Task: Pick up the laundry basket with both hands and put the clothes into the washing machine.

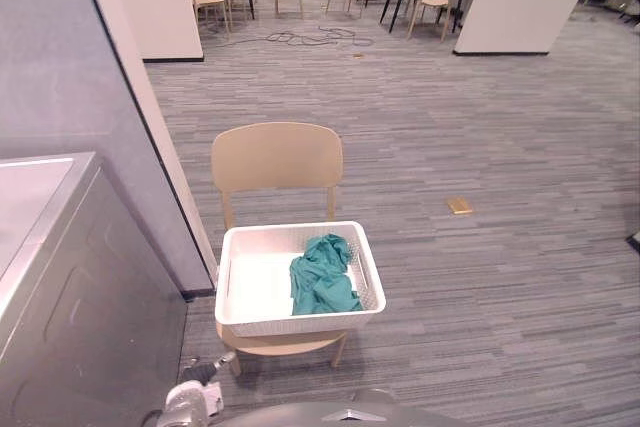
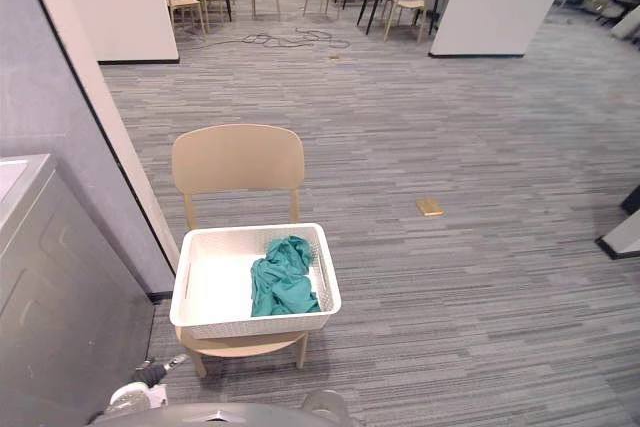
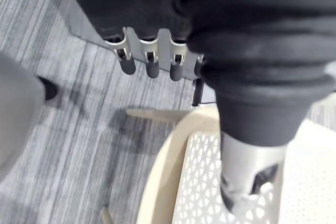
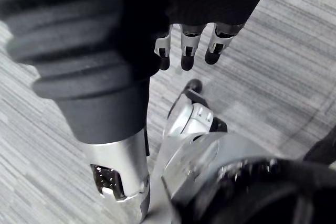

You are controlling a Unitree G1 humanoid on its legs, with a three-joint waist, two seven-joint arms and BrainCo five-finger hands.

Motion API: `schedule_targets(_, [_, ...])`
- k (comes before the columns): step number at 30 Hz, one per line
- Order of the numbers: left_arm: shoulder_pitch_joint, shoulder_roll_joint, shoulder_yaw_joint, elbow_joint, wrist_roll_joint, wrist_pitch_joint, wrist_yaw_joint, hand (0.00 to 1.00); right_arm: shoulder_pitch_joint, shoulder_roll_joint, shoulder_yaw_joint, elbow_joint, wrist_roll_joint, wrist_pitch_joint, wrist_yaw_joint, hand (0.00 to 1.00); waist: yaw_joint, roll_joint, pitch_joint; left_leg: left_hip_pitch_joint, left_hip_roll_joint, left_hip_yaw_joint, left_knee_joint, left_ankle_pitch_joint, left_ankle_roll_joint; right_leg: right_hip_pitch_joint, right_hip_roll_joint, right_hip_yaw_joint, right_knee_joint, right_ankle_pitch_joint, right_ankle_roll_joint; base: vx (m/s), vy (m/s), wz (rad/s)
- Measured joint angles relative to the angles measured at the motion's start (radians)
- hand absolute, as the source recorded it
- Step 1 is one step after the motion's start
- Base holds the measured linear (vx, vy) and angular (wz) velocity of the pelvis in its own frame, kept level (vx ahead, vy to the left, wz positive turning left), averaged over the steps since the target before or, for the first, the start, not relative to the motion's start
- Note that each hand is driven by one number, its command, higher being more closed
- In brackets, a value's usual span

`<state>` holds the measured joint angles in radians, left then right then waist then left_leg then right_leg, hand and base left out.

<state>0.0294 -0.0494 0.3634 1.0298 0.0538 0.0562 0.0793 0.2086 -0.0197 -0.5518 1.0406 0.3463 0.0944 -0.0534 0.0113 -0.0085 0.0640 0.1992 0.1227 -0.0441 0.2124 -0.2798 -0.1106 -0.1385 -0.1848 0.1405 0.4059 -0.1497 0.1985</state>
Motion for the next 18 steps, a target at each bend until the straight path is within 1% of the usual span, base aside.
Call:
schedule_targets(1, [-0.005,-0.011,0.007,0.003,0.008,0.0,0.0,0.0,0.007,-0.007,0.001,0.001,0.0,0.003,0.0,0.0,-0.003,0.005,-0.002,0.002,0.007,-0.011,-0.006,0.013,0.0,0.004,0.001,-0.019,0.01,-0.009,-0.001,0.05,-0.339,0.74])
schedule_targets(2, [-0.005,-0.021,0.014,0.003,0.022,-0.002,0.0,0.0,0.01,-0.015,0.015,0.002,-0.001,0.01,0.0,0.0,-0.002,0.007,-0.002,0.015,0.023,-0.011,-0.027,0.042,-0.018,0.006,0.008,-0.044,0.035,-0.034,-0.008,0.04,-0.249,0.57])
schedule_targets(4, [0.0,-0.021,0.048,0.003,0.027,-0.009,0.0,0.0,-0.02,-0.027,0.046,0.002,-0.001,0.015,0.001,0.0,0.0,0.009,-0.001,0.019,0.06,-0.012,-0.049,0.062,-0.051,0.007,0.026,-0.078,0.068,-0.067,-0.031,-0.01,-0.246,0.43])
schedule_targets(5, [0.003,-0.021,0.059,0.003,0.027,-0.009,0.0,0.0,-0.03,-0.027,0.051,0.001,-0.001,0.016,0.001,0.0,0.0,0.01,-0.002,0.013,0.071,-0.013,-0.055,0.067,-0.061,0.008,0.033,-0.091,0.069,-0.071,-0.033,-0.05,-0.202,0.42])
schedule_targets(7, [0.011,-0.02,0.078,0.002,0.027,-0.01,0.0,0.0,-0.059,-0.036,0.093,-0.02,0.008,0.014,0.001,0.0,-0.004,0.012,-0.002,-0.017,0.118,-0.018,-0.06,0.081,-0.085,0.017,0.052,-0.156,0.064,-0.075,-0.048,-0.05,-0.134,0.55])
schedule_targets(8, [0.016,-0.017,0.078,0.0,0.027,-0.01,0.0,0.0,-0.06,-0.04,0.11,-0.059,0.014,0.014,-0.003,0.0,-0.005,0.013,-0.003,-0.026,0.127,-0.023,-0.059,0.084,-0.089,0.014,0.055,-0.168,0.063,-0.074,-0.053,-0.04,-0.112,0.41])
schedule_targets(9, [0.027,-0.009,0.077,0.004,0.028,-0.006,0.001,0.0,-0.061,-0.029,0.147,-0.19,0.026,0.013,-0.005,0.0,-0.009,0.023,-0.009,-0.042,0.144,-0.027,-0.056,0.086,-0.09,0.004,0.067,-0.188,0.059,-0.069,-0.063,-0.05,-0.09,0.21])
schedule_targets(10, [0.036,-0.007,0.081,0.001,0.026,-0.006,0.001,0.0,-0.061,-0.015,0.177,-0.357,0.043,0.002,-0.015,0.0,-0.014,0.026,-0.009,-0.068,0.154,-0.028,-0.048,0.091,-0.079,-0.006,0.069,-0.202,0.056,-0.065,-0.068,-0.05,-0.082,0.21])
schedule_targets(11, [0.037,-0.005,0.075,0.001,0.027,-0.005,0.002,0.0,-0.06,-0.011,0.19,-0.439,0.044,-0.006,-0.017,0.0,-0.016,0.026,-0.01,-0.079,0.152,-0.027,-0.043,0.096,-0.062,-0.007,0.067,-0.212,0.056,-0.065,-0.068,-0.03,-0.072,0.29])
schedule_targets(12, [0.042,-0.001,0.06,0.0,0.028,-0.001,0.002,0.0,-0.057,-0.005,0.209,-0.593,0.048,-0.023,-0.023,0.0,-0.017,0.022,-0.01,-0.086,0.145,-0.008,-0.032,0.116,-0.027,-0.005,0.055,-0.218,0.051,-0.064,-0.07,-0.02,-0.051,0.35])
schedule_targets(14, [0.052,0.005,0.023,-0.018,0.028,-0.001,0.012,0.0,-0.05,-0.004,0.233,-0.835,0.083,-0.064,-0.022,0.0,-0.02,0.011,-0.016,-0.129,0.122,0.059,0.016,0.158,0.028,0.005,0.015,-0.241,0.037,-0.062,-0.073,0.0,-0.029,0.43])
schedule_targets(15, [0.055,0.005,0.015,-0.021,0.028,-0.001,0.018,0.0,-0.05,-0.001,0.234,-0.894,0.089,-0.078,-0.022,0.0,-0.021,0.011,-0.017,-0.137,0.117,0.084,0.026,0.173,0.038,0.012,0.006,-0.247,0.033,-0.061,-0.073,0.01,-0.025,0.46])
schedule_targets(17, [0.063,0.016,-0.037,-0.029,0.031,-0.002,0.034,0.0,-0.053,0.002,0.226,-1.028,0.103,-0.127,-0.021,0.0,-0.026,0.013,-0.017,-0.147,0.106,0.152,0.03,0.219,0.035,0.042,-0.019,-0.273,0.011,-0.054,-0.071,0.02,-0.039,0.55])
schedule_targets(18, [0.062,0.03,-0.066,-0.029,0.037,-0.004,0.048,0.0,-0.061,-0.002,0.22,-1.049,0.119,-0.153,-0.022,0.0,-0.023,0.013,-0.017,-0.151,0.105,0.158,0.022,0.238,0.034,0.056,-0.023,-0.291,-0.006,-0.048,-0.07,0.0,-0.017,0.47])
